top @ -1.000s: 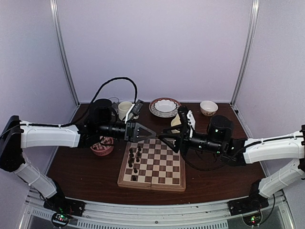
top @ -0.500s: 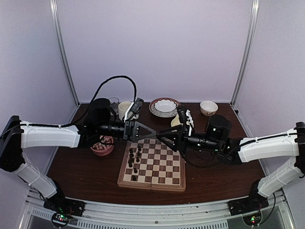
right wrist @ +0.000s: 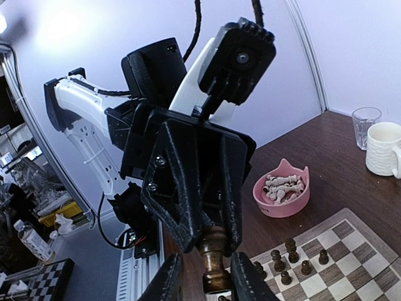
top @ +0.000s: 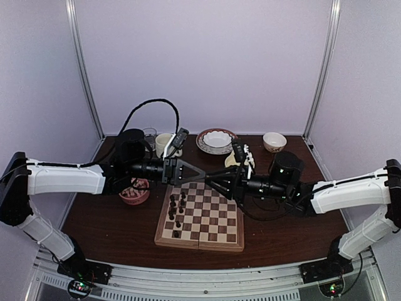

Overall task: Set up the chess pieces on the board
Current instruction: Pass from the left arm to the right

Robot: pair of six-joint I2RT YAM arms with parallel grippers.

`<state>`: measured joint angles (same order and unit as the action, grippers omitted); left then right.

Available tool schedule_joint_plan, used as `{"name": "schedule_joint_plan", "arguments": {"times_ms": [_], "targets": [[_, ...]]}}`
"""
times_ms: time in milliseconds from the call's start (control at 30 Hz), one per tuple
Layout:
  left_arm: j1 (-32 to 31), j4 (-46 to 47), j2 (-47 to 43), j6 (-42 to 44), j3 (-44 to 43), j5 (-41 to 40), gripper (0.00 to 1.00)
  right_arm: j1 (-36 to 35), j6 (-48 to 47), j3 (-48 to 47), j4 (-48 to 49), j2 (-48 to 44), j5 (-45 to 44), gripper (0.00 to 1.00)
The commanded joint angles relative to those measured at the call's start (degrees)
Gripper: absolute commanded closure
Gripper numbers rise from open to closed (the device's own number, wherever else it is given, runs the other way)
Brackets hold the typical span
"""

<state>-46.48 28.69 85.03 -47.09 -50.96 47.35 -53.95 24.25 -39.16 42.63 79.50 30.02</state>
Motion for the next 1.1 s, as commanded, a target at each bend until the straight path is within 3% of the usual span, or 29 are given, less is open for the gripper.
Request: {"name": "schedule_joint_plan", "arguments": {"times_ms": [0,367,567,700,867,1067], "targets": [[0.3,3.0,-0.3,-0.1,0.7,0.8,0.86,0.3,1.1,-0.1,2.7,-0.8,1.4,0.74],[0.3,2.4,-0.4,0.4,0.7,0.6,0.84,0.3,0.7,0.1,2.2,-1.4,0.4,0.97],[0.4,-4.2,-3.4,5.0,0.9,-4.8,0.47,0.3,-2.2,-1.5,-4.7,-2.3,-1.8,1.00],[0.5,-11.6,-8.2,10.9,1.9,-13.2,0.38,0.3,-7.7,-7.3,-24.0,-3.7,-4.3,0.99],[0.5,-19.4,-15.1,15.3,4.2,-28.9,0.37,0.3,-13.7,-20.2,-58.2,-1.6,-12.5,1.00],[0.5,-25.2,-21.5,17.4,6.7,-46.1,0.37,0.1,-17.2,-35.3,-84.7,6.8,-18.2,0.97]]}}
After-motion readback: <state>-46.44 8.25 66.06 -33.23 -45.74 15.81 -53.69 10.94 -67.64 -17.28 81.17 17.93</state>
